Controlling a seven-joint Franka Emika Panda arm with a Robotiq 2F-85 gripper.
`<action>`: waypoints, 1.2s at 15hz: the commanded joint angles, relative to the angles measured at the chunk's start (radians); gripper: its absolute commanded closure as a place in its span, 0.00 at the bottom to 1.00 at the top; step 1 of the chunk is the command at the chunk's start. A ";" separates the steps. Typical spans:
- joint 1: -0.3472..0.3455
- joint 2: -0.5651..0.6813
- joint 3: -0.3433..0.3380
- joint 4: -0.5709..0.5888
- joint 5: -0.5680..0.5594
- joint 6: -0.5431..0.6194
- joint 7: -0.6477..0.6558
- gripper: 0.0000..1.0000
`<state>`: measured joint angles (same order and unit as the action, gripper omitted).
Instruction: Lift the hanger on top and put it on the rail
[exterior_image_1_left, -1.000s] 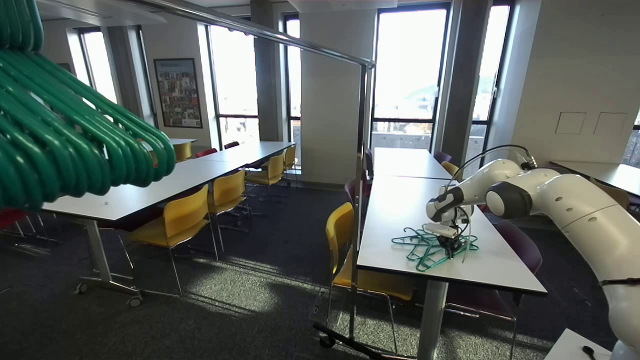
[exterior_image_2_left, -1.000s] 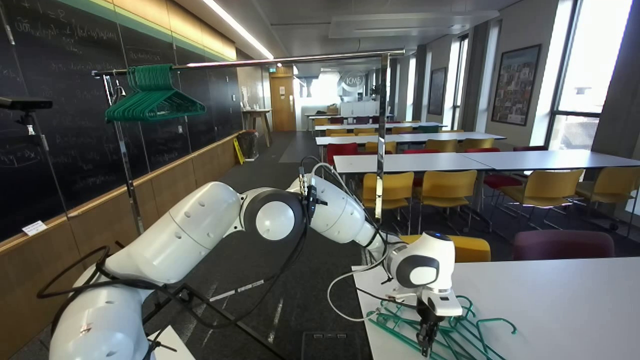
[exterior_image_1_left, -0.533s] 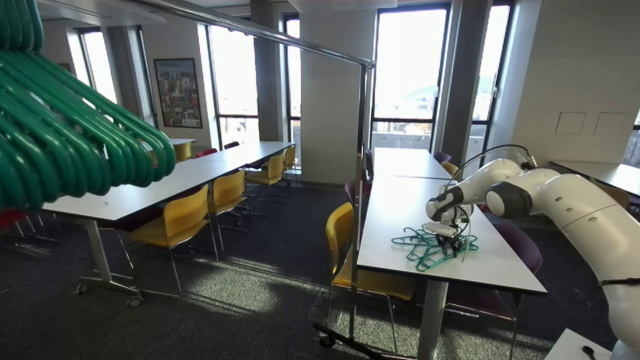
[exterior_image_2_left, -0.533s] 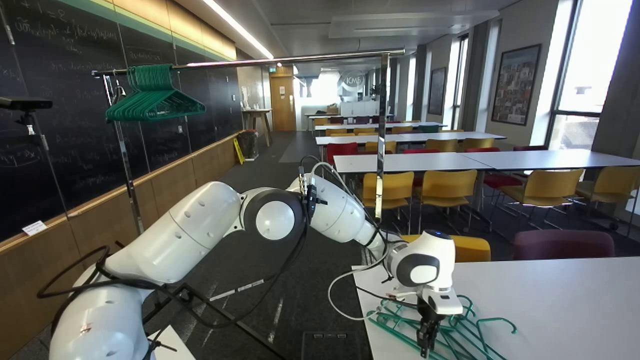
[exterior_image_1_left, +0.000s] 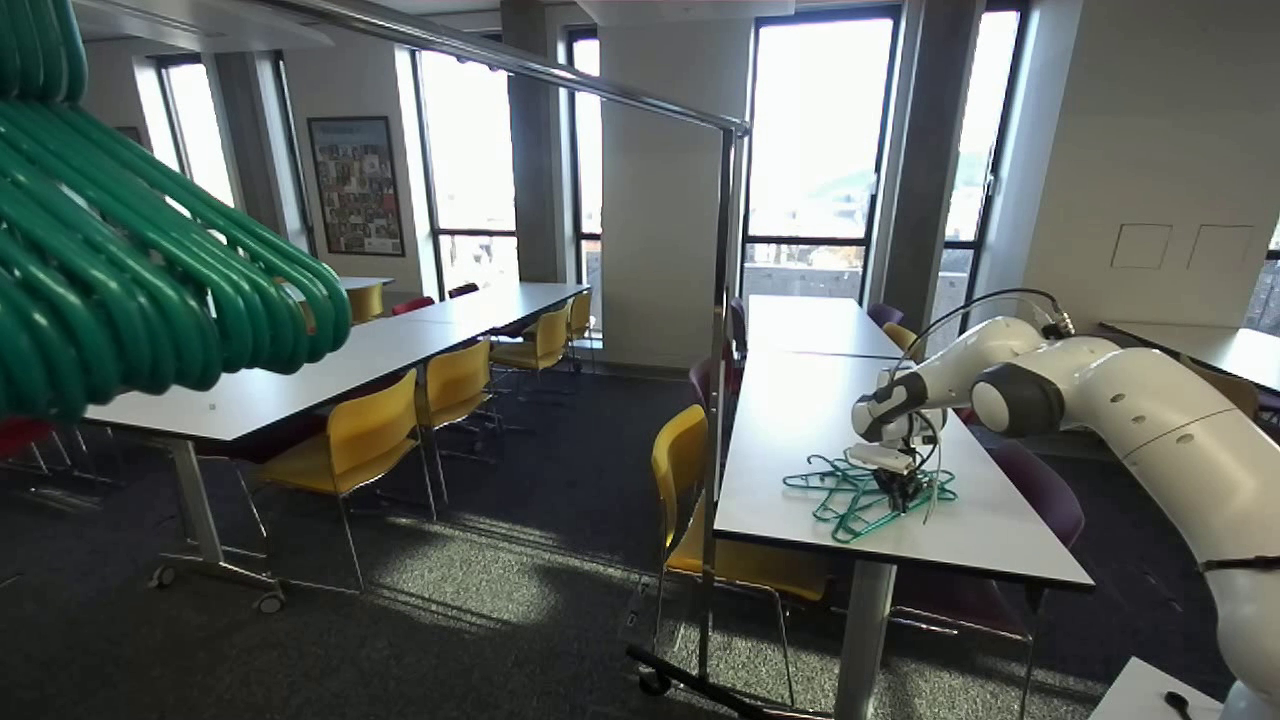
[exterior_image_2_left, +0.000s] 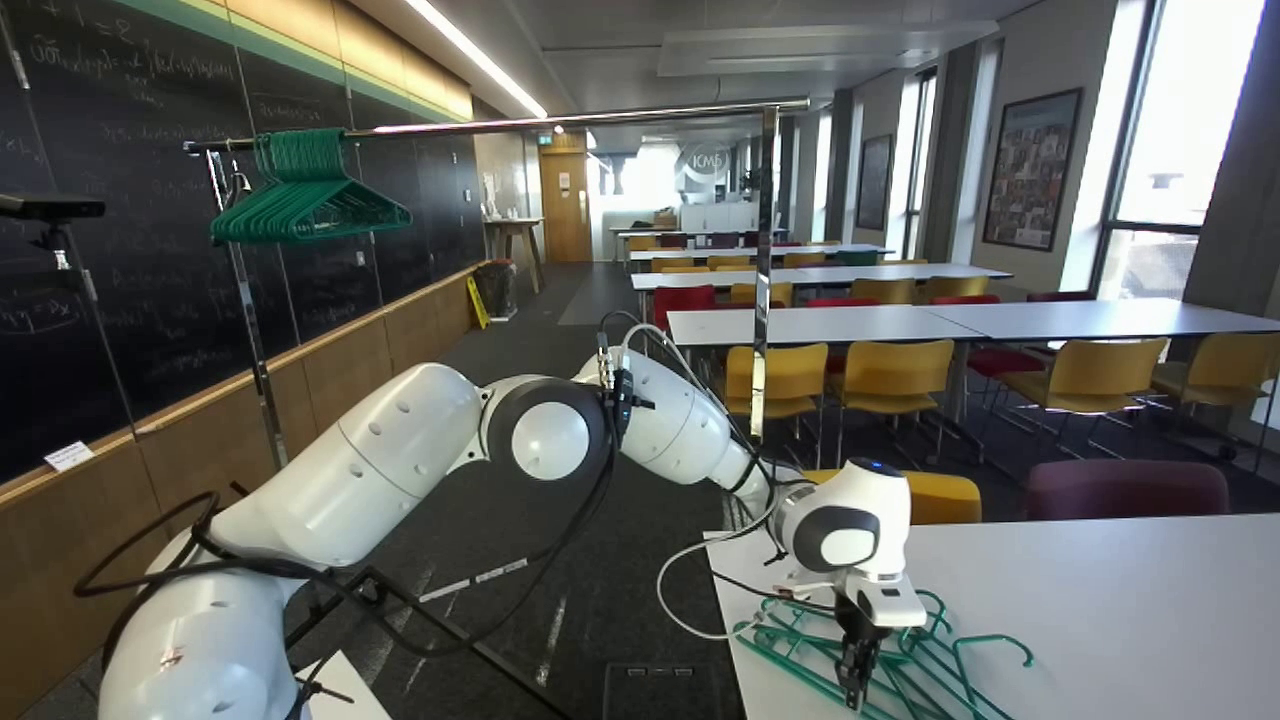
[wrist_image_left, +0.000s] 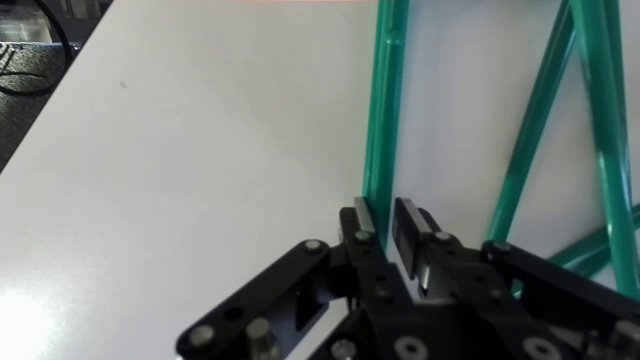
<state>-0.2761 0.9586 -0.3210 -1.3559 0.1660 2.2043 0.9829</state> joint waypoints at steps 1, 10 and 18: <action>-0.006 -0.013 0.001 0.017 -0.022 -0.036 -0.011 1.00; 0.013 -0.083 0.000 -0.061 -0.027 0.029 -0.036 0.98; 0.030 -0.216 0.029 -0.175 -0.015 0.087 -0.162 0.98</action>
<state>-0.2499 0.8599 -0.3208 -1.4036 0.1619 2.2515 0.9029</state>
